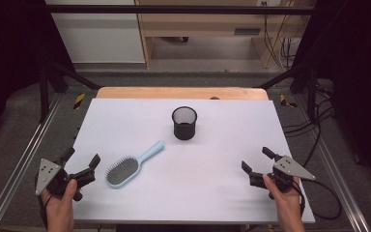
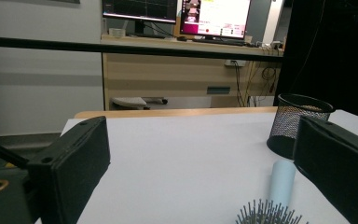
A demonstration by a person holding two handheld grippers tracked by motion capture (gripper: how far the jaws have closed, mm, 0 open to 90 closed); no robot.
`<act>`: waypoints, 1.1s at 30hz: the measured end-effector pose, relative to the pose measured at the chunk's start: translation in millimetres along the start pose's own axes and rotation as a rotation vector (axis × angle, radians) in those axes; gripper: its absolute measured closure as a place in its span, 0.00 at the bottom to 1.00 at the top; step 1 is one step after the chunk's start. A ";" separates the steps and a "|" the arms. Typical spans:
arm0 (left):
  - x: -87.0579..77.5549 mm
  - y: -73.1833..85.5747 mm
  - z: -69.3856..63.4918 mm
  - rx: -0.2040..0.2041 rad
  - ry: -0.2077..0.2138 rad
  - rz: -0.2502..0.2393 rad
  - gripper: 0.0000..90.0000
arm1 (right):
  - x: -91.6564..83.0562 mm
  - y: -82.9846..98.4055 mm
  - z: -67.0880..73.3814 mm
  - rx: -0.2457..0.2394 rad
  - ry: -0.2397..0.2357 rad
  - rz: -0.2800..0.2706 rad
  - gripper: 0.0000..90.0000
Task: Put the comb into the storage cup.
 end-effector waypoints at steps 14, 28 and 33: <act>4.8 1.3 -7.3 0.005 0.006 0.027 0.02 | 2.6 2.9 0.2 0.006 0.002 0.028 0.07; 33.9 -2.4 -30.0 0.081 0.024 0.177 0.06 | 2.6 5.1 -0.5 0.014 0.014 0.044 0.05; 56.9 -5.1 -33.4 0.081 0.046 0.240 0.07 | 3.1 5.3 1.0 0.020 0.011 0.046 0.05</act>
Point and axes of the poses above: each handheld gripper's, and its own axes: x roughly forward along the jaws, y roughly out of its underside, z roughly to its left, the point moved 1 cm from there along x, roughly forward along the jaws, and after that the axes turned 6 degrees about -z, right-handed, at the moved point
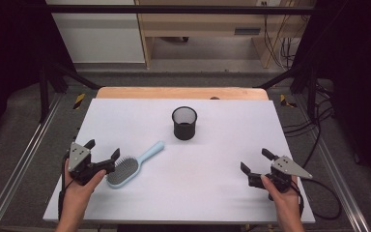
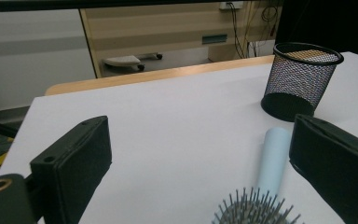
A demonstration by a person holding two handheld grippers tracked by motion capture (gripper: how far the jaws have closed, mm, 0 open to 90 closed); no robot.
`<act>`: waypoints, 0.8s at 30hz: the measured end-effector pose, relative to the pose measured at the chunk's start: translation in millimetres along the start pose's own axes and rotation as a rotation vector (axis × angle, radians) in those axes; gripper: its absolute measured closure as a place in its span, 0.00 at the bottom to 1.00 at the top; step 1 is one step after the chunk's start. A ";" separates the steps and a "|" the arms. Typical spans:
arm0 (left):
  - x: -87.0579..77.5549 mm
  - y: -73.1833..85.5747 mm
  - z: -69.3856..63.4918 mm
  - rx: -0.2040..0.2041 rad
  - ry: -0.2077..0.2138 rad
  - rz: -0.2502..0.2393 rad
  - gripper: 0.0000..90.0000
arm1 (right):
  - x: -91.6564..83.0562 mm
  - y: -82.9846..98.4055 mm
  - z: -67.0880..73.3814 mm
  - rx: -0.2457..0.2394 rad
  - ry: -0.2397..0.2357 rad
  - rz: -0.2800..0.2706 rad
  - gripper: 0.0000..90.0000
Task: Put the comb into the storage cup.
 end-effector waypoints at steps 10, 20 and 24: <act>32.1 -21.4 -10.1 0.065 0.036 0.060 0.10 | 0.5 0.7 0.3 -0.003 -0.005 0.006 0.06; 55.7 -23.7 -20.5 0.093 0.092 0.153 0.28 | 0.7 1.2 0.7 -0.004 -0.004 0.011 0.06; 61.7 -23.8 -24.9 0.117 0.112 0.193 0.40 | 0.6 1.2 0.3 -0.004 -0.002 0.011 0.06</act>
Point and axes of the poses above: each handheld gripper's, and its own axes: x roughly forward along the jaws, y roughly out of its underside, z roughly to its left, the point moved 1 cm from there along x, roughly forward along the jaws, and after that the axes turned 6 degrees about -z, right-handed, at the moved point
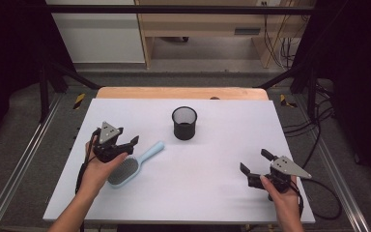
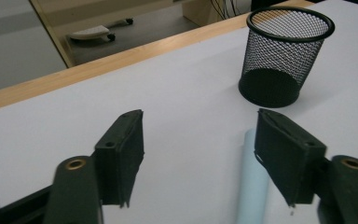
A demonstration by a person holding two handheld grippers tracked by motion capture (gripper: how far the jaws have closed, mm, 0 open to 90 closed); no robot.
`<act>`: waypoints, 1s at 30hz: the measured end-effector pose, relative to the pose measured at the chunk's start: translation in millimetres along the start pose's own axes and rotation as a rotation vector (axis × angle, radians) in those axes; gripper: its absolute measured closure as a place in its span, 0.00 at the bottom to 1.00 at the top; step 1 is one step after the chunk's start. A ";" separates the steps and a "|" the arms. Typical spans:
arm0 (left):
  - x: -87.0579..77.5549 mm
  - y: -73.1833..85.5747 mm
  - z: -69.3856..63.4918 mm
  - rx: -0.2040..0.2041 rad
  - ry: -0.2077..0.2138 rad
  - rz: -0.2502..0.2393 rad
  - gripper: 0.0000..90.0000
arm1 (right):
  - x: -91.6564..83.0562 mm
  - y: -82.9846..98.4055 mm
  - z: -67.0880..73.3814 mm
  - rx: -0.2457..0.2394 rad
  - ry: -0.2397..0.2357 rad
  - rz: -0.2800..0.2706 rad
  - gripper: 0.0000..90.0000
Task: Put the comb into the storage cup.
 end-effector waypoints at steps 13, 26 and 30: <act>16.7 -0.1 -5.2 0.039 0.086 0.159 0.90 | 0.3 0.2 0.7 0.003 -0.002 0.003 0.06; 34.0 1.3 -6.6 0.063 0.111 0.237 1.00 | 0.7 0.6 0.4 0.002 -0.005 0.011 0.06; 36.8 0.9 -8.0 0.070 0.120 0.247 1.00 | 1.1 0.9 0.5 0.002 -0.009 0.013 0.06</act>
Point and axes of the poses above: each handheld gripper's, and its own axes: x roughly forward along the jaws, y roughly out of its underside, z roughly to its left, the point moved 1 cm from there along x, roughly forward along the jaws, and after that the axes turned 6 degrees about -z, right-handed, at the moved point
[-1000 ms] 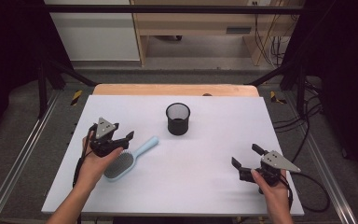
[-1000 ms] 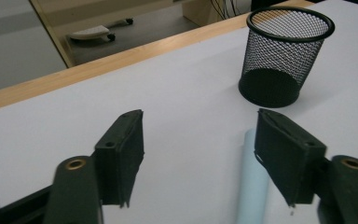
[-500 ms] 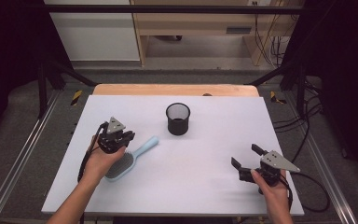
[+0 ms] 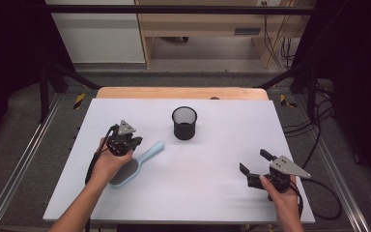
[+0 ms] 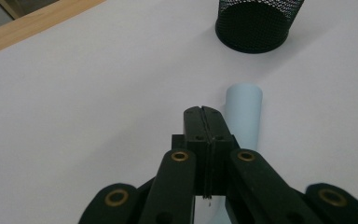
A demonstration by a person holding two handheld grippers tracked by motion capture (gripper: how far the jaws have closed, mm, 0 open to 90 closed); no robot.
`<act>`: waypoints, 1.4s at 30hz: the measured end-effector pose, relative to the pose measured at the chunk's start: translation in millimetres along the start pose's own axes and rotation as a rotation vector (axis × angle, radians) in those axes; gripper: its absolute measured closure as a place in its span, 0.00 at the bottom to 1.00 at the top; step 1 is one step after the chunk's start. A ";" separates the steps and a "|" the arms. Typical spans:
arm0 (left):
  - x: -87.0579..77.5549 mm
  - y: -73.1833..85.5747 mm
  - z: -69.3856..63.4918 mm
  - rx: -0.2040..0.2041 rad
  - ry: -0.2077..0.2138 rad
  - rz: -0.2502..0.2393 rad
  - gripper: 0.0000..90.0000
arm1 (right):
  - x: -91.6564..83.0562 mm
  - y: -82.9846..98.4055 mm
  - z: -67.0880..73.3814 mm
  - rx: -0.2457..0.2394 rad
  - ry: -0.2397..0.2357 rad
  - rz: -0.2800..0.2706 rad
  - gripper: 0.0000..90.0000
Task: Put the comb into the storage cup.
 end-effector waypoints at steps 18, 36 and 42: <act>6.4 -5.4 -6.2 -0.017 0.012 0.011 1.00 | 0.4 0.5 0.6 -0.003 -0.004 0.008 0.07; 45.1 -15.1 -11.2 -0.049 -0.003 0.073 1.00 | 0.9 0.7 1.0 -0.008 -0.015 0.010 0.07; 50.6 -17.5 -12.9 -0.041 -0.001 0.078 1.00 | 0.6 0.7 1.0 -0.008 -0.014 0.009 0.07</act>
Point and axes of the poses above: each handheld gripper's, and its own axes: x roughly forward along the jaws, y roughly out of its underside, z roughly to its left, the point moved 1 cm from there along x, roughly forward along the jaws, and after that the axes turned 6 degrees about -z, right-handed, at the moved point
